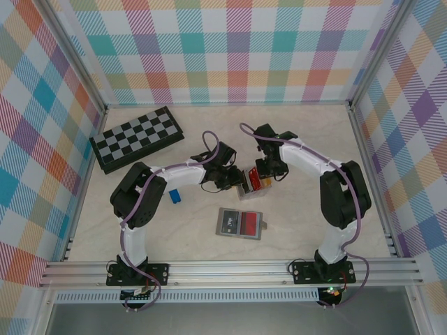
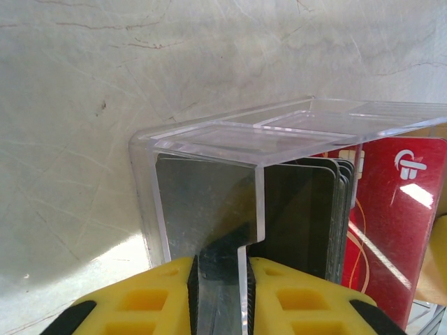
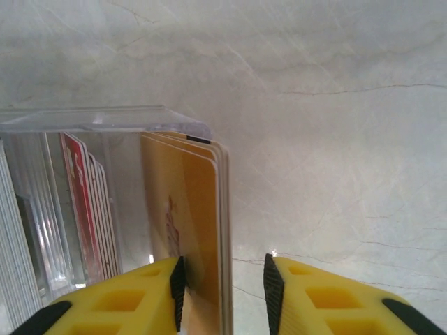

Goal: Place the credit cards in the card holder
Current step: Pick up the credit card from the storage box.

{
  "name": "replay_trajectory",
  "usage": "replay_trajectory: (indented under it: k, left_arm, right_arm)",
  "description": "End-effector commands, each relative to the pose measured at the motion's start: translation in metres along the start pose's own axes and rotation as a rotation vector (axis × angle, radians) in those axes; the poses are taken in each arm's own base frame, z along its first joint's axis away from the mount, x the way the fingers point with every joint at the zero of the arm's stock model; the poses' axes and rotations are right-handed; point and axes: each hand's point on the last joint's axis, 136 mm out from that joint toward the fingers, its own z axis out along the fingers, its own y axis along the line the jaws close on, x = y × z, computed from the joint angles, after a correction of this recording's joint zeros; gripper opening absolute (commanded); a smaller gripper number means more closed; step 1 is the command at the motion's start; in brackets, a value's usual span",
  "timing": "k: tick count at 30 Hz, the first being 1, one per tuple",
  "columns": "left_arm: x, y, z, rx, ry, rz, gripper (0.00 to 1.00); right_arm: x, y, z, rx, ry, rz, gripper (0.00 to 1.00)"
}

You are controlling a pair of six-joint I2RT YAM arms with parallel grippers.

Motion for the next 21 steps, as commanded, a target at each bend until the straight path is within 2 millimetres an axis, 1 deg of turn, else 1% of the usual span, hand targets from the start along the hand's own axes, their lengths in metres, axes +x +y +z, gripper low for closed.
replay_trajectory:
  k: [1, 6, 7, 9, 11, 13, 15, 19, 21]
  left_arm:
    - [0.0193, 0.0231, 0.0097, -0.082, 0.075, -0.010, 0.23]
    - [0.0191, 0.0223, 0.0101, -0.079, 0.075, -0.012, 0.23]
    - [0.0185, 0.0216, 0.0099, -0.077, 0.074, -0.012, 0.23]
    - [0.0184, 0.0214, 0.0099, -0.077, 0.074, -0.012, 0.23]
    - [0.0187, 0.0212, 0.0101, -0.076, 0.076, -0.013, 0.23]
    - [0.0186, 0.0219, 0.0102, -0.078, 0.075, -0.013, 0.23]
    - [0.0193, 0.0231, 0.0105, -0.081, 0.077, -0.014, 0.23]
    - [0.0194, 0.0230, 0.0108, -0.081, 0.077, -0.014, 0.23]
    - [0.0194, 0.0228, 0.0105, -0.081, 0.077, -0.014, 0.23]
  right_arm:
    - [-0.0059, -0.0089, -0.0198, 0.024, -0.046, 0.019, 0.34]
    - [-0.0040, -0.0079, -0.0207, 0.017, -0.041, 0.016, 0.32]
    - [-0.0035, -0.0068, -0.0202, 0.010, -0.038, 0.017, 0.30]
    - [-0.0036, -0.0060, -0.0203, 0.008, -0.038, 0.017, 0.28]
    - [-0.0026, -0.0051, -0.0192, 0.004, -0.035, 0.015, 0.22]
    - [-0.0022, -0.0064, -0.0182, 0.011, -0.033, 0.016, 0.20]
    - [-0.0016, -0.0051, -0.0173, 0.004, -0.029, 0.011, 0.13]
    - [-0.0023, -0.0047, -0.0180, 0.000, -0.032, 0.012, 0.10]
    - [-0.0029, -0.0032, -0.0188, -0.005, -0.035, 0.010, 0.07]
